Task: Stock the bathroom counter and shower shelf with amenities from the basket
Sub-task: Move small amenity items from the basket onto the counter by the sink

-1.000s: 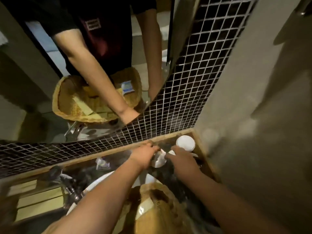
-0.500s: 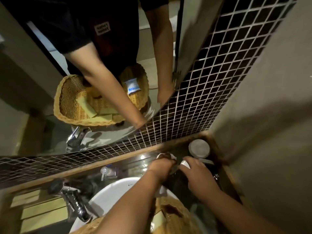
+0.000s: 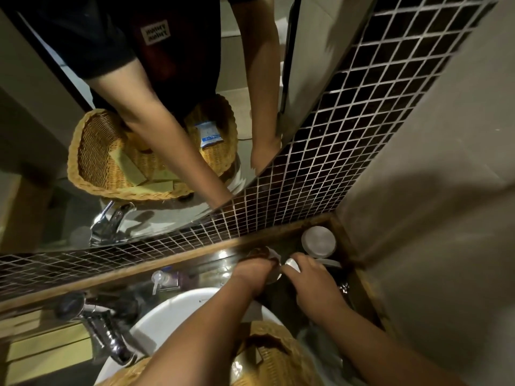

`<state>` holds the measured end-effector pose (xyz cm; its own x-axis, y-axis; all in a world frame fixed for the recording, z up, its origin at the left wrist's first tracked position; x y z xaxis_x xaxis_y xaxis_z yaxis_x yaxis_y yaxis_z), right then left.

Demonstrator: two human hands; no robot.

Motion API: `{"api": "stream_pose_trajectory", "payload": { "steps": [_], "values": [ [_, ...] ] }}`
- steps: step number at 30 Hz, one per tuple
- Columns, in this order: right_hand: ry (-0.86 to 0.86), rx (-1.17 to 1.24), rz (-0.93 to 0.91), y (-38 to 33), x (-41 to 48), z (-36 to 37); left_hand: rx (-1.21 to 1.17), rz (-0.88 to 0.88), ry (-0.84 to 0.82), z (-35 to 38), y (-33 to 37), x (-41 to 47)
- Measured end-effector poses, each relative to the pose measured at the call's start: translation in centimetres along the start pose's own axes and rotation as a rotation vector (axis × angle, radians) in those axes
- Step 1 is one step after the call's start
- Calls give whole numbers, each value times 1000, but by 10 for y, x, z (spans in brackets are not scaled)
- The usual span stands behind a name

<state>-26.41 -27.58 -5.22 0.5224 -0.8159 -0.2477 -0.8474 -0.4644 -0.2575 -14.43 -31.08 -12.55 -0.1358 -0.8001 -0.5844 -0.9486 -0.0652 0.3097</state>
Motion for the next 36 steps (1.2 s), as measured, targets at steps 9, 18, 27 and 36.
{"api": "stream_pose_trajectory", "payload": {
  "steps": [9,18,27,36],
  "values": [
    [-24,-4,13,5,8,12,-170,6,-27,7,-14,0],
    [-3,-12,-14,-1,29,14,79,128,124,-16,-41,-34],
    [-56,11,-21,-25,59,44,197,35,233,-2,-103,-79],
    [-159,-83,-108,-20,64,80,173,-32,220,7,-114,-83]
  ]
}}
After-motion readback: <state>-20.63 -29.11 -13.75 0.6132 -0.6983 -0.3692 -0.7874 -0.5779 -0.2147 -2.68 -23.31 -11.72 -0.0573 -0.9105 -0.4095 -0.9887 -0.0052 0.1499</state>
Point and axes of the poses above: each hand's wrist, its own x-axis towards the middle knuckle, its own z-axis out of the palm, y = z × x, the point moved 6 cm from there along x, towards the middle knuckle, and after that the axes turned 7 degrees about -z, right-handed, at the moved point
